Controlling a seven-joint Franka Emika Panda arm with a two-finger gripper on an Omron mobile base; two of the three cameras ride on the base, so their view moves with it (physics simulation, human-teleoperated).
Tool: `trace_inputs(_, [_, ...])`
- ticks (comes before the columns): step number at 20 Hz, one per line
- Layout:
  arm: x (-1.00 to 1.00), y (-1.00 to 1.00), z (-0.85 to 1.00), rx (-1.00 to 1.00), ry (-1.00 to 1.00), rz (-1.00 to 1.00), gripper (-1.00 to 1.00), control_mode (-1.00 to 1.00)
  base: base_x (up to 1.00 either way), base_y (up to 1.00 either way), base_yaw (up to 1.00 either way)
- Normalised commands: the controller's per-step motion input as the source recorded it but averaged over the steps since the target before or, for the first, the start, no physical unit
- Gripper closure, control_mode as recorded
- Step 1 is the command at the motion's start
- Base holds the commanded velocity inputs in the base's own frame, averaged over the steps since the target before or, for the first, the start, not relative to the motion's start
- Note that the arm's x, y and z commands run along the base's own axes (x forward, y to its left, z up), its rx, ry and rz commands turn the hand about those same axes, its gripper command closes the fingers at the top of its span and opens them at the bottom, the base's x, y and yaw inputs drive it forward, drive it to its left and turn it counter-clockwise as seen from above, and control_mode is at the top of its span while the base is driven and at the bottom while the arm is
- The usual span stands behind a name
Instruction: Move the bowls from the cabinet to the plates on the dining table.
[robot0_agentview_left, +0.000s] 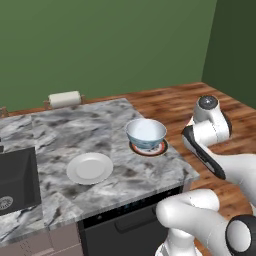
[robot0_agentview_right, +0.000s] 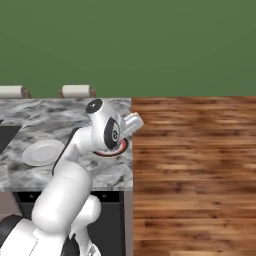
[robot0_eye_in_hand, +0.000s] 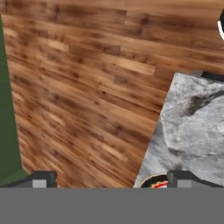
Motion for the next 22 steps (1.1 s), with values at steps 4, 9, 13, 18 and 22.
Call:
trace_inputs(4, [-0.41,-0.09,0.56,0.00,0.10,0.11,-1.00,-1.00,0.00,0.00,0.00])
trace_inputs(9, [-0.35,-0.06,0.46,0.12,0.04,0.10,-1.00,-1.00,0.00,0.00,0.00])
trace_inputs(13, [-0.09,0.00,0.03,0.12,0.06,0.08,-1.00,-1.00,0.00,0.00,0.00])
trace_inputs(18, [0.00,0.00,-0.01,0.08,0.03,0.04,-1.00,-1.00,0.00,0.00,0.00])
trace_inputs(22, [-0.06,0.03,-0.10,0.00,0.00,0.01,-1.00,-1.00,0.00,0.00,0.00])
